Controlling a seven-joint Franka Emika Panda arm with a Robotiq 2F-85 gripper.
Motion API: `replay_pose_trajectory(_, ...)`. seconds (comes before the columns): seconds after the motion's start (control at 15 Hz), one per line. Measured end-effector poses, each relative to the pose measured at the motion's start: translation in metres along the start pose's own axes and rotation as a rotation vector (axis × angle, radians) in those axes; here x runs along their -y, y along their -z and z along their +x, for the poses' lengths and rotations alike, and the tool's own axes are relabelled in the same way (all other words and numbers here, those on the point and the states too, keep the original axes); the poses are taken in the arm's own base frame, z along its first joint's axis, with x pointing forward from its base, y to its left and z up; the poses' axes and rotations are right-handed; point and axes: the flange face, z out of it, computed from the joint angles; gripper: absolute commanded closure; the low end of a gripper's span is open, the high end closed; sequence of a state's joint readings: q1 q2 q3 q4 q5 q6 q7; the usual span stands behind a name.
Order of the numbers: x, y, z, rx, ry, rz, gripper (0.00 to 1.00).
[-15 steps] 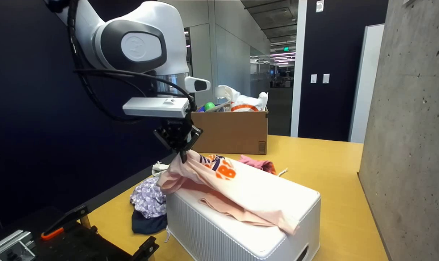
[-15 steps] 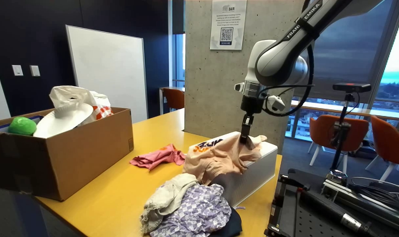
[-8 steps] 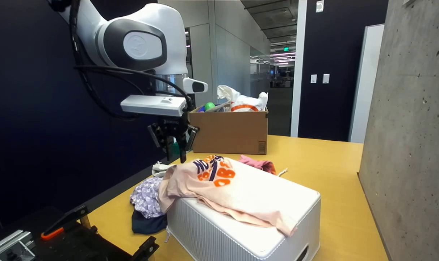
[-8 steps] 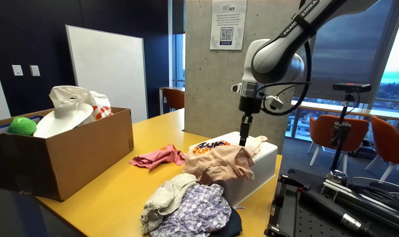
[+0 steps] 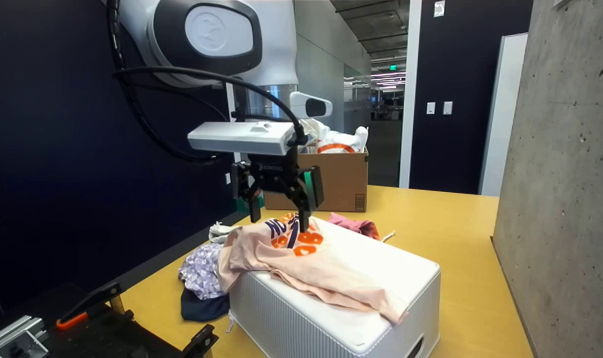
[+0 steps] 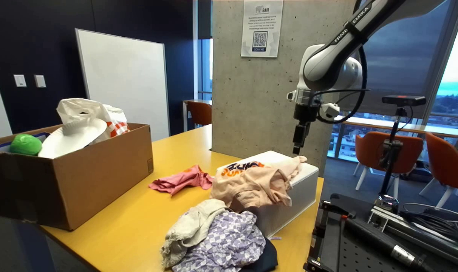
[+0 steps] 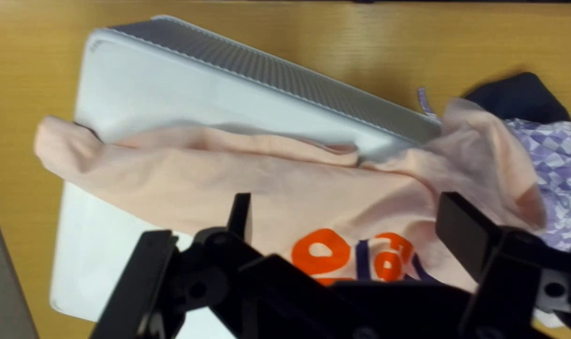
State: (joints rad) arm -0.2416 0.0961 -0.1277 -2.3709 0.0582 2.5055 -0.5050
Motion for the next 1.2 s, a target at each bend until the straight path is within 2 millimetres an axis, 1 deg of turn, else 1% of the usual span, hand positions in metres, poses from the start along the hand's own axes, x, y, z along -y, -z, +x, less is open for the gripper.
replay_pose_trajectory(0.2, -0.048, 0.003, -0.029, 0.026, -0.021, -0.067, 0.0)
replay_pose_trajectory(0.27, -0.062, 0.004, -0.036, 0.029, -0.016, -0.099, 0.0)
replay_pose_trajectory(0.4, -0.08, 0.001, -0.042, 0.029, 0.0, -0.155, 0.0)
replay_pose_trajectory(0.47, -0.083, -0.003, -0.04, 0.03, 0.013, -0.177, 0.0)
replay_pose_trajectory(0.6, -0.085, -0.017, -0.029, 0.03, 0.044, -0.217, 0.0)
replay_pose_trajectory(0.87, -0.077, -0.052, 0.006, 0.051, 0.105, -0.271, 0.0)
replay_pose_trajectory(1.0, -0.073, -0.066, 0.02, 0.069, 0.127, -0.295, 0.0)
replay_pose_trajectory(1.13, -0.073, -0.075, 0.028, 0.084, 0.146, -0.324, 0.0)
replay_pose_trajectory(1.2, -0.073, -0.076, 0.03, 0.089, 0.153, -0.34, 0.0)
